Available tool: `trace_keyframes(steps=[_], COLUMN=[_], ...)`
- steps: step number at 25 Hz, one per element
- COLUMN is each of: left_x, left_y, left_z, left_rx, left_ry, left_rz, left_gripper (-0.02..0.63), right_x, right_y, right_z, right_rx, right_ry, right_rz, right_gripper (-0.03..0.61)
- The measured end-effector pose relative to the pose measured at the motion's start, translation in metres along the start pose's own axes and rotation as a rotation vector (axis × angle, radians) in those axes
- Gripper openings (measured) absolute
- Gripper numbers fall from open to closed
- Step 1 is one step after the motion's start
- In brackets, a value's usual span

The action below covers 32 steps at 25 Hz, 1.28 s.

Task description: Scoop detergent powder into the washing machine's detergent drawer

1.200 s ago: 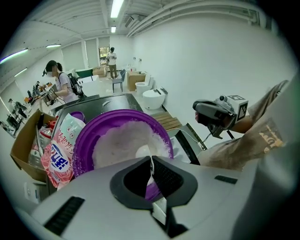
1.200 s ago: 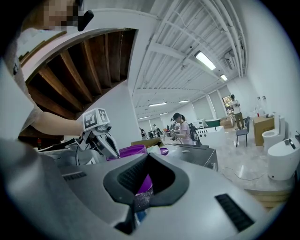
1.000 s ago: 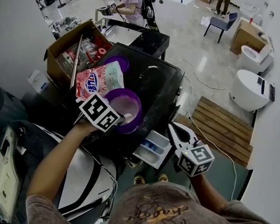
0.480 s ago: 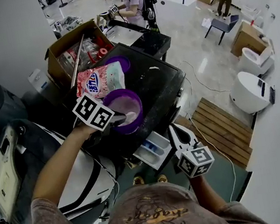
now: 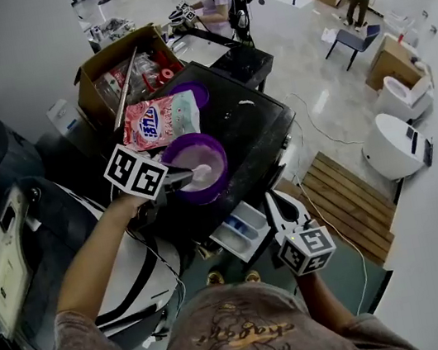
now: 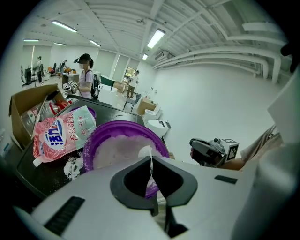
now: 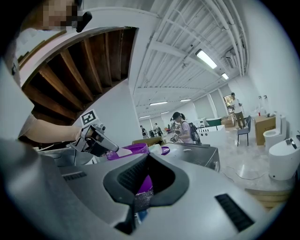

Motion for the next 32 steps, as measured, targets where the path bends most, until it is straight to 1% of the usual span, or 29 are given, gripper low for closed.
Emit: trace_keyframes(steps=[4,8,13,15,18,21,25,27,30,32], left_x=[0.008,0.012,0.019,0.022,0.027,0.031,0.029,0.025,0.018,0.012], left_y=[0.002,0.005,0.003,0.005,0.012,0.021,0.03,0.033,0.037,0.038], left_z=[0.002,0.003,0.006,0.006,-0.001,-0.012,-0.029,-0.038,-0.053,-0.062], left_rx=[0.04,0.097,0.146,0.165,0.191,0.183,0.15,0.131,0.115,0.106], left_ry=[0.01,0.008,0.019,0.011,-0.021,-0.052,-0.086,-0.101,-0.137,-0.156], left_rz=[-0.068,-0.151,-0.22,-0.247,-0.291,-0.318,-0.333,-0.333,-0.329,-0.326], left_gripper=[0.025,0.025,0.025,0.025,0.025,0.025,0.025,0.025,0.025,0.025], right_x=[0.0,-0.002,-0.001,-0.001,-0.001,0.002,0.006,0.01,0.017,0.022], right_y=[-0.005,-0.001,-0.007,-0.009,-0.006,-0.007,-0.006,-0.002,-0.004,0.0], right_z=[-0.001,0.002,-0.001,-0.002,-0.002,-0.004,-0.008,-0.009,-0.016,-0.018], right_rx=[0.024,0.007,0.027,0.035,0.019,0.032,0.027,0.015,0.037,0.027], right_ry=[0.005,0.008,0.01,0.009,0.003,0.0,-0.016,-0.026,-0.046,-0.061], right_rz=[0.012,0.006,0.017,0.023,0.02,0.018,0.012,0.0,0.004,-0.005], right_gripper=[0.002,0.003,0.003,0.002,0.003,0.002,0.003,0.002,0.003,0.002])
Point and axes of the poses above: the fingertips, and each gripper's own axes: x backward along the fingers, z to its left, y out of its top, the point moved 1 cm from there along x, backward along the fingers, and after that the axes turned 1 degree about z, right-handed, at the moved point
